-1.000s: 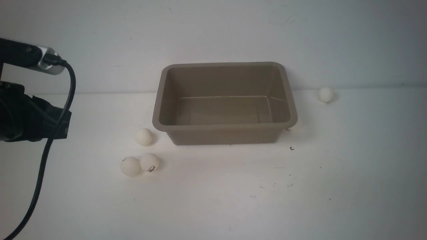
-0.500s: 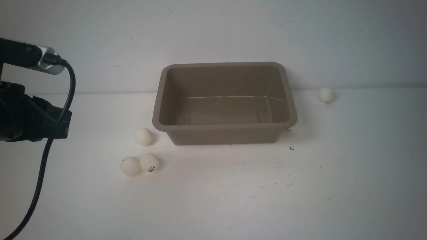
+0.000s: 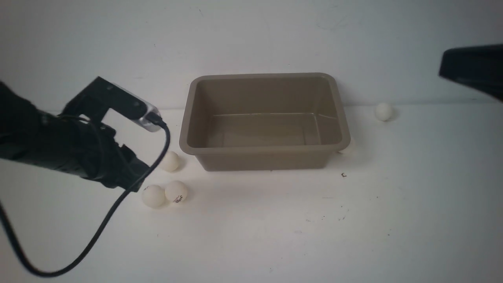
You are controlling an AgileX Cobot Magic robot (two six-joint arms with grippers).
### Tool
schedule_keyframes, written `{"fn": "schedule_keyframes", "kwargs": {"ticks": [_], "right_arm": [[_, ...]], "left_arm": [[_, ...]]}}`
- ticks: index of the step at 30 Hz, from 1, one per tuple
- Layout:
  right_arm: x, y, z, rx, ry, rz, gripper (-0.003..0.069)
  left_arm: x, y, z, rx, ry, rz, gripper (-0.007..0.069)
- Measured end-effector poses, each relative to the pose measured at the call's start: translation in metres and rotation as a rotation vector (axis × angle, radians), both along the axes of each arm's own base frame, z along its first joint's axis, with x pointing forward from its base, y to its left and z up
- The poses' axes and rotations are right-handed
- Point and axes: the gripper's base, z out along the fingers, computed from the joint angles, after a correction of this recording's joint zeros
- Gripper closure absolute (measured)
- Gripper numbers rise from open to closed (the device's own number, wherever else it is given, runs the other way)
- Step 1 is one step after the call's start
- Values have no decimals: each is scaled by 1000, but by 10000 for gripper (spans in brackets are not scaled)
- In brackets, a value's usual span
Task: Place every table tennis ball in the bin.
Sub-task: Use the left arm to clamp the table tennis ball closest to it
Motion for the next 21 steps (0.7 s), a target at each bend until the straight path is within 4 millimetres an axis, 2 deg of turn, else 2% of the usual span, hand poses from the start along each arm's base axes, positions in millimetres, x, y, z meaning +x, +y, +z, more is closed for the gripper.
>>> {"fn": "schedule_keyframes", "kwargs": {"ticks": [4, 8, 14, 18, 21], "right_arm": [[5, 1, -7, -22, 6, 64, 676], [6, 1, -7, -25, 2, 61, 676], [6, 1, -7, -25, 3, 61, 676], [5, 2, -7, -24, 5, 72, 676], [4, 2, -8, -22, 8, 88, 676]], "left_arm": [[25, 0, -10, 132, -3, -110, 281], [38, 2, -13, 286, -53, -294, 172], [44, 0, -36, 355, -25, -514, 145], [48, -3, -61, 328, 56, -570, 143], [51, -3, -73, 319, 92, -582, 143]]}}
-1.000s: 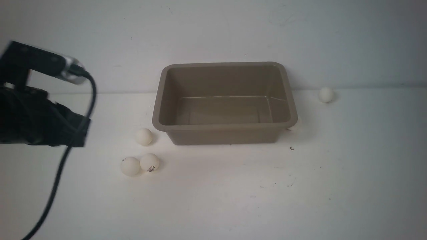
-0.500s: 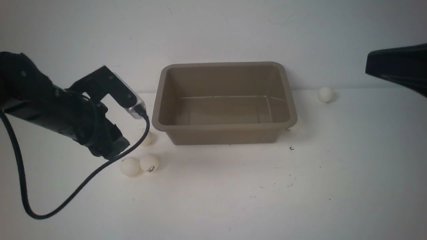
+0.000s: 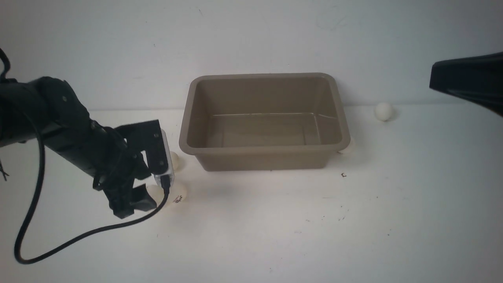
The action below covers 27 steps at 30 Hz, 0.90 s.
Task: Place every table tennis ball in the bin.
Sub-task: Use the left arm to clamp the table tennis ball closest to it
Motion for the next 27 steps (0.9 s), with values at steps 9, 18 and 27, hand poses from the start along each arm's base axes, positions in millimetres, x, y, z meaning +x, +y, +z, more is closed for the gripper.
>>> {"fn": "schedule_keyframes", "kwargs": {"ticks": [9, 18, 27], "right_arm": [[-1, 0, 0, -1, -1, 9, 676], [-1, 1, 0, -1, 0, 14, 676], [-1, 1, 0, -1, 0, 17, 676]], "left_arm": [[7, -1, -14, 1, 6, 13, 143], [16, 0, -29, 15, -11, 33, 143], [24, 1, -40, 23, -17, 45, 153]]}}
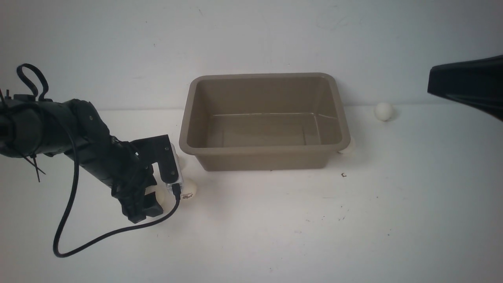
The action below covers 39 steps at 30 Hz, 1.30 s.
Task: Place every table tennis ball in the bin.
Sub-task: Use the left arm to clamp the table tennis ball closest to it, then use the left arm to put the table tennis ball into the box
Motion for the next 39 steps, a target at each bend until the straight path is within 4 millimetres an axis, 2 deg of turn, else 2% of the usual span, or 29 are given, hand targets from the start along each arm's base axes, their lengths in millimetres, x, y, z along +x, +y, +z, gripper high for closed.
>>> {"fn": "schedule_keyframes", "kwargs": {"ticks": [2, 5, 11, 15, 18, 21, 23, 26, 29, 30, 34, 39], "right_arm": [[0, 0, 0, 0, 0, 0, 676], [0, 0, 0, 0, 0, 0, 676], [0, 0, 0, 0, 1, -1, 676], [1, 0, 0, 0, -1, -9, 676], [2, -1, 0, -1, -4, -20, 676], [2, -1, 0, -2, -5, -25, 676], [2, -1, 0, -2, -5, -25, 676], [2, -1, 0, -2, -5, -25, 676], [2, -1, 0, -5, -9, -24, 676], [2, -1, 0, -8, -14, -23, 676], [2, -1, 0, -14, -23, -24, 676], [3, -2, 0, -16, -27, -33, 676]], "left_arm": [[1, 0, -2, 1, 2, 2, 182], [1, 0, -2, 0, -4, 16, 275], [0, 1, 19, -6, -50, 55, 272], [-3, -6, 67, -23, -163, 54, 272], [-1, -26, 111, -75, -291, 25, 272], [17, -53, 151, -174, -405, 7, 272], [36, -65, 155, -223, -422, 19, 272], [67, -75, 140, -260, -379, 37, 272], [94, -83, 110, -267, -280, 53, 272], [99, -84, 101, -265, -253, 59, 272], [110, -87, 87, -261, -219, 73, 272], [117, -89, 79, -256, -223, 68, 272]]}}
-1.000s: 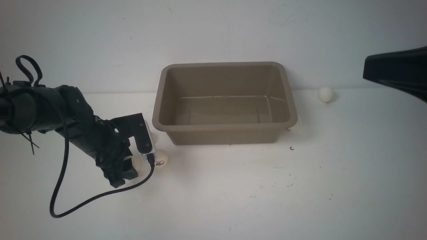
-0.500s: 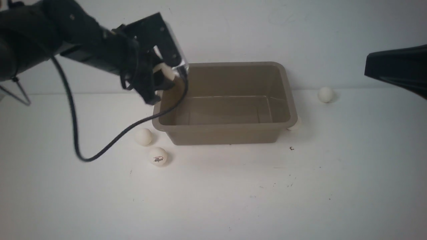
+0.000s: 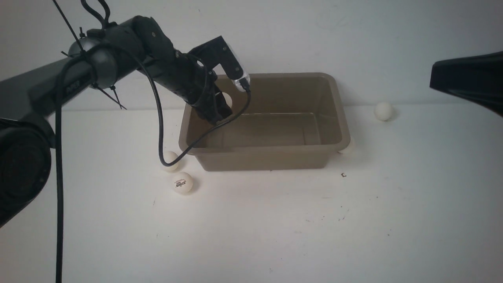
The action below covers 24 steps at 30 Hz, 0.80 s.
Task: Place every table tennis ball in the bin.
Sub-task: Use the left arm to put the table tennis ball into the box
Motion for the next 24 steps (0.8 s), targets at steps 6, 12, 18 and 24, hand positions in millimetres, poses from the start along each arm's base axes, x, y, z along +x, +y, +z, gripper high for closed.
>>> {"fn": "schedule_keyframes", "kwargs": {"ticks": [6, 12, 18, 24], "right_arm": [[1, -1, 0, -2, -4, -12, 676], [1, -1, 0, -1, -3, -13, 676], [1, -1, 0, 2, 1, -17, 676], [2, -2, 0, 0, -3, -33, 676]], "left_arm": [[4, -11, -8, -2, -36, -1, 272], [5, -22, -24, -8, -21, -8, 272], [7, -26, -21, -67, -25, 36, 155], [-5, -20, 32, -86, -99, 55, 103]]}}
